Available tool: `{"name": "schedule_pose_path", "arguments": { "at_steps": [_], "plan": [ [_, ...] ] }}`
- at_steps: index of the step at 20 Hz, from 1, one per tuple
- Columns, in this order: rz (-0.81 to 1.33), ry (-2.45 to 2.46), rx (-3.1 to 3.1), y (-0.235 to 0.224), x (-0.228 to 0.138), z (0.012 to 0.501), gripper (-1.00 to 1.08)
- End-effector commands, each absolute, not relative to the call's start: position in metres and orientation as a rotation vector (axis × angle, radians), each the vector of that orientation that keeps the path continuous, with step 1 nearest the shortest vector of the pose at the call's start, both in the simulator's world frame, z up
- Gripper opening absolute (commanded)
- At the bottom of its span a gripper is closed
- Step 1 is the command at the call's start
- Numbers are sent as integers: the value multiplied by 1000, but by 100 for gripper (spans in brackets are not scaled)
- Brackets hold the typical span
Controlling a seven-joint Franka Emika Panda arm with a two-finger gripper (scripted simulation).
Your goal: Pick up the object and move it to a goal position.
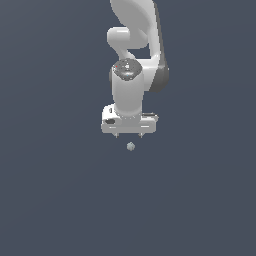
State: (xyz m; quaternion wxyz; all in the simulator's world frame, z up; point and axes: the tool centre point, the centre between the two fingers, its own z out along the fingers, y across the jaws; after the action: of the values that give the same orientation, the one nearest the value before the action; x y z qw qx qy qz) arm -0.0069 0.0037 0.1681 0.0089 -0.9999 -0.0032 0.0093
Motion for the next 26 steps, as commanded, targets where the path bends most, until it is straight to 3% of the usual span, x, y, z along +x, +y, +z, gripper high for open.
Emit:
{"name": "schedule_pose_path", "arguments": {
  "at_steps": [1, 11, 26],
  "plan": [
    [29, -10, -3124, 4, -7, 168, 100],
    [43, 29, -3156, -25, -8, 171, 100],
    [24, 145, -3145, -7, -18, 128, 100]
  ]
}}
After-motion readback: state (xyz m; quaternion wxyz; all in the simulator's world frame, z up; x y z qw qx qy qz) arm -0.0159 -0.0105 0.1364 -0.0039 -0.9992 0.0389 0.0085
